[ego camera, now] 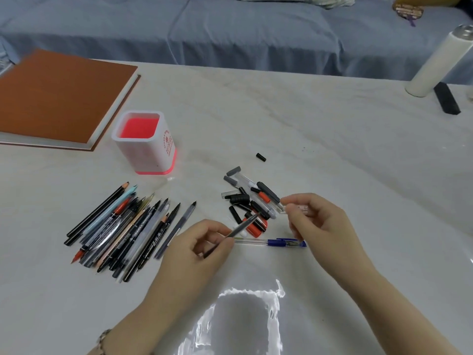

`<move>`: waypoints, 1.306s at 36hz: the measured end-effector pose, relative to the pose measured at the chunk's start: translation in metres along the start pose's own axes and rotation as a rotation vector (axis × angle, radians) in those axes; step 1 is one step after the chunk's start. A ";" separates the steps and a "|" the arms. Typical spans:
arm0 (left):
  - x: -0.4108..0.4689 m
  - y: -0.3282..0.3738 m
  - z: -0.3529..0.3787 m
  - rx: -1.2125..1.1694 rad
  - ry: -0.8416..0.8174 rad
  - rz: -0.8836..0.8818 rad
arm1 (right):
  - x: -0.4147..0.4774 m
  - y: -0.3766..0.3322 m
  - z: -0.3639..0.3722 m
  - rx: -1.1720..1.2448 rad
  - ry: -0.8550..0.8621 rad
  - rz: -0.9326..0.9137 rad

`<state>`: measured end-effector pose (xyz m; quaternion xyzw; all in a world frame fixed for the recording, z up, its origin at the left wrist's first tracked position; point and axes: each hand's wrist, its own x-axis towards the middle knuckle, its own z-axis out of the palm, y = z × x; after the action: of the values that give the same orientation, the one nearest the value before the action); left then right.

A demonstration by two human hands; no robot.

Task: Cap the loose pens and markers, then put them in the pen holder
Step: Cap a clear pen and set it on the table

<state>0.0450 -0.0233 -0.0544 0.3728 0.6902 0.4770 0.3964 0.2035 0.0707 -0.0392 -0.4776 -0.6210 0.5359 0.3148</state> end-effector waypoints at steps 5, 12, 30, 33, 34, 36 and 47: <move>-0.003 0.002 -0.003 0.020 -0.032 0.027 | -0.008 -0.009 0.008 0.117 -0.056 0.061; -0.006 0.000 -0.008 0.077 -0.052 0.051 | -0.012 -0.016 0.008 0.102 -0.132 0.045; -0.003 0.004 -0.022 0.374 -0.149 0.471 | -0.017 -0.020 -0.003 0.011 -0.346 0.045; -0.003 0.004 -0.019 0.390 -0.122 0.494 | -0.018 -0.019 -0.002 0.020 -0.293 0.026; -0.004 0.004 -0.017 0.378 -0.109 0.478 | -0.019 -0.019 -0.002 0.018 -0.273 0.013; -0.006 0.004 -0.013 0.337 -0.088 0.435 | -0.022 -0.019 -0.001 0.018 -0.254 -0.016; -0.012 -0.007 -0.005 0.362 -0.118 0.526 | -0.029 0.002 0.000 0.126 -0.248 0.066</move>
<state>0.0442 -0.0376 -0.0581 0.6299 0.6196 0.4102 0.2260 0.2139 0.0435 -0.0377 -0.4072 -0.6044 0.6385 0.2474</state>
